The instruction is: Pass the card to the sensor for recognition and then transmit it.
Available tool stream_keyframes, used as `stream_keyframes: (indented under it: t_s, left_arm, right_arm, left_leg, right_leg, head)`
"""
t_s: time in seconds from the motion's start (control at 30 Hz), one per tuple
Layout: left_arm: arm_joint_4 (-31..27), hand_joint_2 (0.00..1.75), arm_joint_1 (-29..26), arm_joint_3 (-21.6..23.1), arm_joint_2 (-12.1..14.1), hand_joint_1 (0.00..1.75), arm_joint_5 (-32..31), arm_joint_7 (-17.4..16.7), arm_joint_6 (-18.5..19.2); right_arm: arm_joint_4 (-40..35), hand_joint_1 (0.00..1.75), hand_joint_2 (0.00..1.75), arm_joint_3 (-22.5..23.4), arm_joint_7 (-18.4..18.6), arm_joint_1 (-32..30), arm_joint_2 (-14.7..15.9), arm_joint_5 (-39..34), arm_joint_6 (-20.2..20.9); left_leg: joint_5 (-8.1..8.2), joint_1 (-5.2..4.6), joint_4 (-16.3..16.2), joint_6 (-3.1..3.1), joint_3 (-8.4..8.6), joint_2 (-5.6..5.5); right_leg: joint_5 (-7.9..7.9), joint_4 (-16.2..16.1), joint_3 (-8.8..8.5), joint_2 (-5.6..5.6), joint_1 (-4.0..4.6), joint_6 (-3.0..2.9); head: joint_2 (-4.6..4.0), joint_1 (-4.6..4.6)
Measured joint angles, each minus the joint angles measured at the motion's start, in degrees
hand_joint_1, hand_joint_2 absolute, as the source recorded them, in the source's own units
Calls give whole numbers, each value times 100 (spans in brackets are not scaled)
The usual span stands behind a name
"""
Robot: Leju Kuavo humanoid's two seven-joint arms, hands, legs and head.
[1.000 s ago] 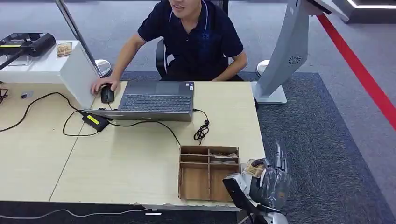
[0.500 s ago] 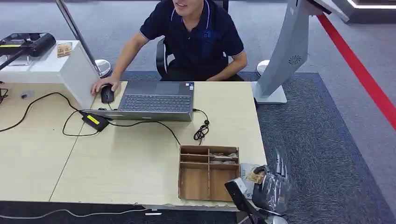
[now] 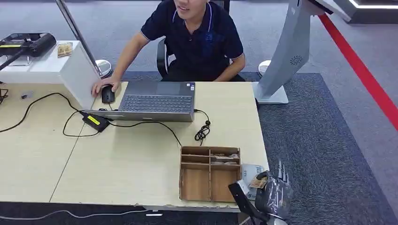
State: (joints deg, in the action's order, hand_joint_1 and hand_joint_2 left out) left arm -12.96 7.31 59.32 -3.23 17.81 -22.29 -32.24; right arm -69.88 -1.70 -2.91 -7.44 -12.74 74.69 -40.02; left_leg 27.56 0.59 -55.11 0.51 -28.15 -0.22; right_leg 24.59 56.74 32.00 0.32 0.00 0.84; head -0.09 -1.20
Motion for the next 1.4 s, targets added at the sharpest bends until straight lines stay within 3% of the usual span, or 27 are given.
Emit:
stream_keyframes:
  t_s: [1.4]
  left_arm:
    - [0, 0, 0, 35, 0, 0, -52, -22, 22]
  right_arm:
    - [201, 175, 175, 24, 20, 64, 50, 4, 0]
  left_leg:
    - [0, 0, 0, 0, 1, 0]
  right_leg:
    - [0, 0, -1, 0, 0, 0]
  head:
    - [0, -2]
